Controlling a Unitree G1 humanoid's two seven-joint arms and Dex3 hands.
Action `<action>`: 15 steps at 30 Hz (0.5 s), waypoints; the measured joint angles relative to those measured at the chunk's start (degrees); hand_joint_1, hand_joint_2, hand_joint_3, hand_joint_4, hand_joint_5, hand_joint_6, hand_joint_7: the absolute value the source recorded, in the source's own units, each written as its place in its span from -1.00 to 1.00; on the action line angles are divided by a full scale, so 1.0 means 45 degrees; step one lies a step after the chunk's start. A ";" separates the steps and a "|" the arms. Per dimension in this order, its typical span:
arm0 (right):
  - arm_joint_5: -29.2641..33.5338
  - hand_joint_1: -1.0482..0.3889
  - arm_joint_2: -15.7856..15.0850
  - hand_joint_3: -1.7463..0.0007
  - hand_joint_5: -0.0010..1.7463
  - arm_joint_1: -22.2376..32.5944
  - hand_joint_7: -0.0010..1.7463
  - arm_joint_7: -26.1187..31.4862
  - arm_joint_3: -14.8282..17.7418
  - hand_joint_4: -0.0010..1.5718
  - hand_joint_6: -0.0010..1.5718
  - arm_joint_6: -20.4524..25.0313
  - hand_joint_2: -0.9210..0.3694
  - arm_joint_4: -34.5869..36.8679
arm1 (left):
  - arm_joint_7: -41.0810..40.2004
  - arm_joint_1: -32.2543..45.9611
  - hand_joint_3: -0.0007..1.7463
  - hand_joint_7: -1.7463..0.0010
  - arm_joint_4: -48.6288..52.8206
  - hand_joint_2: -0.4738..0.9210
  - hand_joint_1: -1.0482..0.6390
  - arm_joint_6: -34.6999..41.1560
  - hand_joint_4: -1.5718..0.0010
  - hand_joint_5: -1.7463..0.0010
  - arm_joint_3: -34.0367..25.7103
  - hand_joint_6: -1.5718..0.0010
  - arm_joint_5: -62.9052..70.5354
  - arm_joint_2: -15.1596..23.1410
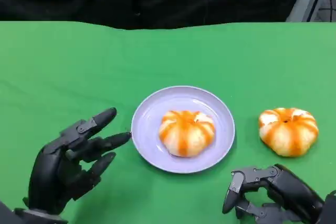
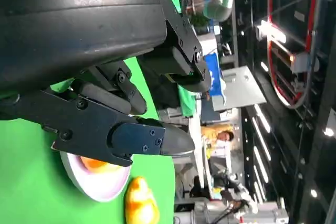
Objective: Grasp the bread from the table and place it into the plate.
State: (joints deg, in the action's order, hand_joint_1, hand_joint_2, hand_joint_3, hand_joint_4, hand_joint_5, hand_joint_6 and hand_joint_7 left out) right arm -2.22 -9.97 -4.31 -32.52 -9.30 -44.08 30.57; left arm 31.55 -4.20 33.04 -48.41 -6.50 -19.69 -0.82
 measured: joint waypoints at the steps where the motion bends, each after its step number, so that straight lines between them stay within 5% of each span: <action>1: 0.0000 0.34 0.0000 0.46 0.80 0.0000 0.24 -0.0001 0.0000 -0.09 0.00 -0.0001 -0.99 0.0005 | 0.0041 -0.0002 -0.73 0.98 0.0011 1.00 -0.32 -0.0029 -0.17 0.97 -0.0009 0.10 0.0000 0.0000; 15: -0.0005 0.35 0.0000 0.45 0.81 -0.0003 0.24 -0.0004 0.0000 -0.09 0.00 -0.0006 -0.99 0.0018 | 0.0163 -0.0019 -0.77 0.99 0.0194 1.00 -0.33 -0.0150 -0.20 0.97 -0.0129 0.10 -0.0007 -0.0009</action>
State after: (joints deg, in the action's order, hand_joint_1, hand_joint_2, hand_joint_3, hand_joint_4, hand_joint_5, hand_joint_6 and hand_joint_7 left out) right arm -2.24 -9.97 -4.32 -32.53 -9.30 -44.11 30.65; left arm 32.29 -4.28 33.92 -49.09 -7.08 -19.72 -0.85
